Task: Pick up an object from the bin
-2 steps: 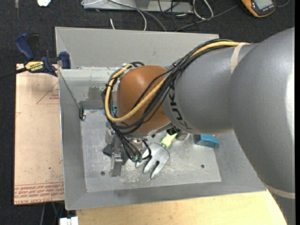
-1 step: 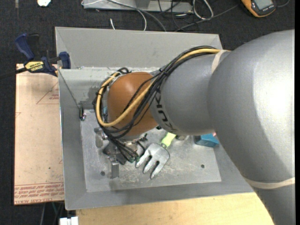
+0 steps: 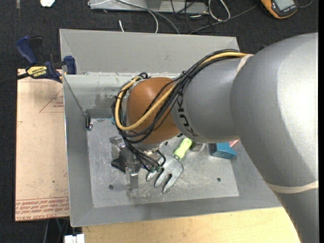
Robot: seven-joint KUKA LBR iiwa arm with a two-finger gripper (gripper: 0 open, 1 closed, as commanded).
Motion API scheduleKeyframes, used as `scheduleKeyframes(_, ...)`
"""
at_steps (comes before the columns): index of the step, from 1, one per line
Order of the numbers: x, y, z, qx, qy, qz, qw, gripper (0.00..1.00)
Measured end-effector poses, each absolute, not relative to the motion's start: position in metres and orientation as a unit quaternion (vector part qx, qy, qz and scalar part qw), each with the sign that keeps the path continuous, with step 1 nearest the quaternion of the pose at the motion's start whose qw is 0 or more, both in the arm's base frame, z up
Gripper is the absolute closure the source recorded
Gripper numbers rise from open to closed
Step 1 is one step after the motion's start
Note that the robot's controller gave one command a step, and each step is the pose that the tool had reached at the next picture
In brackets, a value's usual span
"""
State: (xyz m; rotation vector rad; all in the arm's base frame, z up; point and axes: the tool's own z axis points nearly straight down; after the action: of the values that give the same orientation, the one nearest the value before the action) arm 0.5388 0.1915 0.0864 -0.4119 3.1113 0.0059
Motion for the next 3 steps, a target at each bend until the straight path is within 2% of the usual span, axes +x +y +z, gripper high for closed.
scheduleKeyframes(1, 0.541, 0.147, 0.071, -0.092, 0.996, 0.005, 0.002, 1.00)
scheduleKeyframes(2, 0.541, 0.147, 0.071, -0.092, 0.996, 0.005, 0.002, 1.00)
scheduleKeyframes(3, 0.544, 0.154, 0.146, -0.069, 0.998, 0.005, 0.001, 1.00)
